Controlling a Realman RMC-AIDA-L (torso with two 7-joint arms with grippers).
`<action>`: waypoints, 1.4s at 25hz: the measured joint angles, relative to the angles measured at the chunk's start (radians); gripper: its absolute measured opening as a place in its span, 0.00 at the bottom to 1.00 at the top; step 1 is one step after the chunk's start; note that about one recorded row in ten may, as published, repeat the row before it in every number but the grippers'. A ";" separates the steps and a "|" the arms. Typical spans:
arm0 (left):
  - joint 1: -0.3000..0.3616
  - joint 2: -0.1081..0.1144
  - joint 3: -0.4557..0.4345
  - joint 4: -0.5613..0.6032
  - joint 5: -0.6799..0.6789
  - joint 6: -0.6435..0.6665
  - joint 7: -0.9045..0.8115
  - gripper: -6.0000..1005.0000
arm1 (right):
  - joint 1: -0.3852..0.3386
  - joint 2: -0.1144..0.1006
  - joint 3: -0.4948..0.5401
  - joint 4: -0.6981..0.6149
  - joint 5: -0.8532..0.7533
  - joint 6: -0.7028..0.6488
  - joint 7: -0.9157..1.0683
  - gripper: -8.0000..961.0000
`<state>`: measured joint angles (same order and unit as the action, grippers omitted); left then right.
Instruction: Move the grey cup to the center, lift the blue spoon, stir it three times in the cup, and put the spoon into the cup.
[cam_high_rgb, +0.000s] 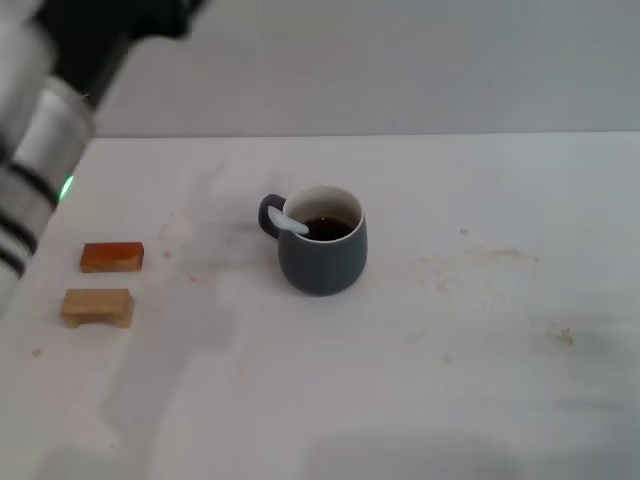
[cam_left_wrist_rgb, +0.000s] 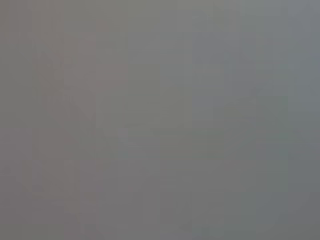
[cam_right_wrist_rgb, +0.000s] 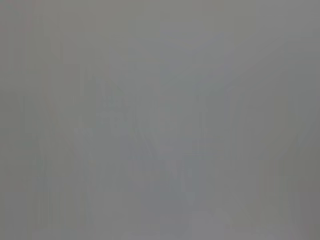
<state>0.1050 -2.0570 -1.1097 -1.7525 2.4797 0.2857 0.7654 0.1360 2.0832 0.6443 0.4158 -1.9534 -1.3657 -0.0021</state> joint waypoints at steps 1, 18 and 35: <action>0.013 0.001 0.036 0.027 0.008 0.123 -0.013 0.70 | -0.002 0.001 0.000 0.000 -0.001 -0.006 0.000 0.01; -0.116 -0.002 -0.084 1.200 0.213 1.195 -0.663 0.80 | 0.003 -0.001 -0.071 -0.067 -0.005 -0.153 -0.001 0.01; -0.237 -0.015 -0.099 1.504 0.212 1.108 -0.723 0.80 | 0.030 -0.002 -0.078 -0.136 -0.001 -0.186 -0.001 0.01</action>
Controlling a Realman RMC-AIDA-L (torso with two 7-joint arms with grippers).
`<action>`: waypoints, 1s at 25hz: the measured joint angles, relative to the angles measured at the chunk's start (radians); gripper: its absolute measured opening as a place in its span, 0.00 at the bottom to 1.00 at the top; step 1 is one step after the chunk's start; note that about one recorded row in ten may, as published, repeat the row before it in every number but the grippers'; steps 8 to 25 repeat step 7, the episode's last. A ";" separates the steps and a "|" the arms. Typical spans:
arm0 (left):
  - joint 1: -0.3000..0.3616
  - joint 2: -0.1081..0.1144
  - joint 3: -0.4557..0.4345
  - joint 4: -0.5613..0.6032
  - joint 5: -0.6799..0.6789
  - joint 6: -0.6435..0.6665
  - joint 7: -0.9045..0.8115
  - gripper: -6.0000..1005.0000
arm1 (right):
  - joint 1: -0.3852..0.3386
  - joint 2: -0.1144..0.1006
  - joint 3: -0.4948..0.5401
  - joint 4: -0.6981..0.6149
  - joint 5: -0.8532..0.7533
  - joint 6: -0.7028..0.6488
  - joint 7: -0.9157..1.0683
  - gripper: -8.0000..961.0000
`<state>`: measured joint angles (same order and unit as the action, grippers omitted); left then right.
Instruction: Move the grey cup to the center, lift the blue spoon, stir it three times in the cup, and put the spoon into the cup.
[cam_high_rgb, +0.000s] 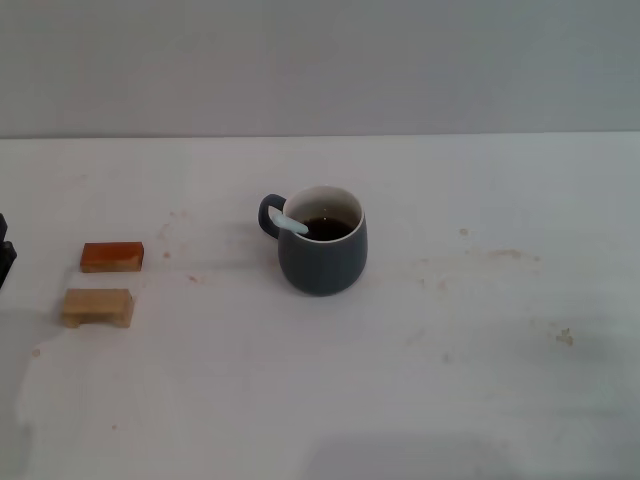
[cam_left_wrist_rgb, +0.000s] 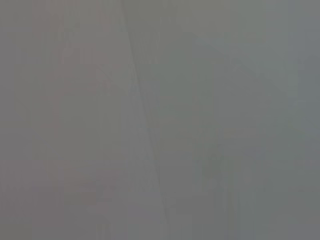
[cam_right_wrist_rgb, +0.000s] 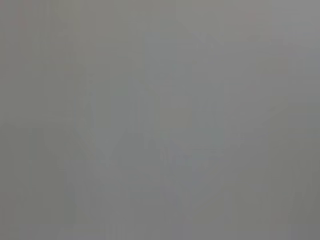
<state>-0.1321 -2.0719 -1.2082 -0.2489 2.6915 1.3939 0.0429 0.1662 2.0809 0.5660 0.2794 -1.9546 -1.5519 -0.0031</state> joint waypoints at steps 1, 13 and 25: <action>0.004 -0.001 0.000 0.001 -0.001 -0.007 -0.002 0.80 | 0.002 0.000 0.004 -0.005 0.001 0.000 0.000 0.01; 0.017 -0.001 0.001 0.008 0.000 -0.020 -0.008 0.80 | 0.019 0.001 0.004 -0.033 0.002 0.005 0.000 0.01; 0.017 -0.001 0.001 0.008 0.000 -0.020 -0.008 0.80 | 0.019 0.001 0.004 -0.033 0.002 0.005 0.000 0.01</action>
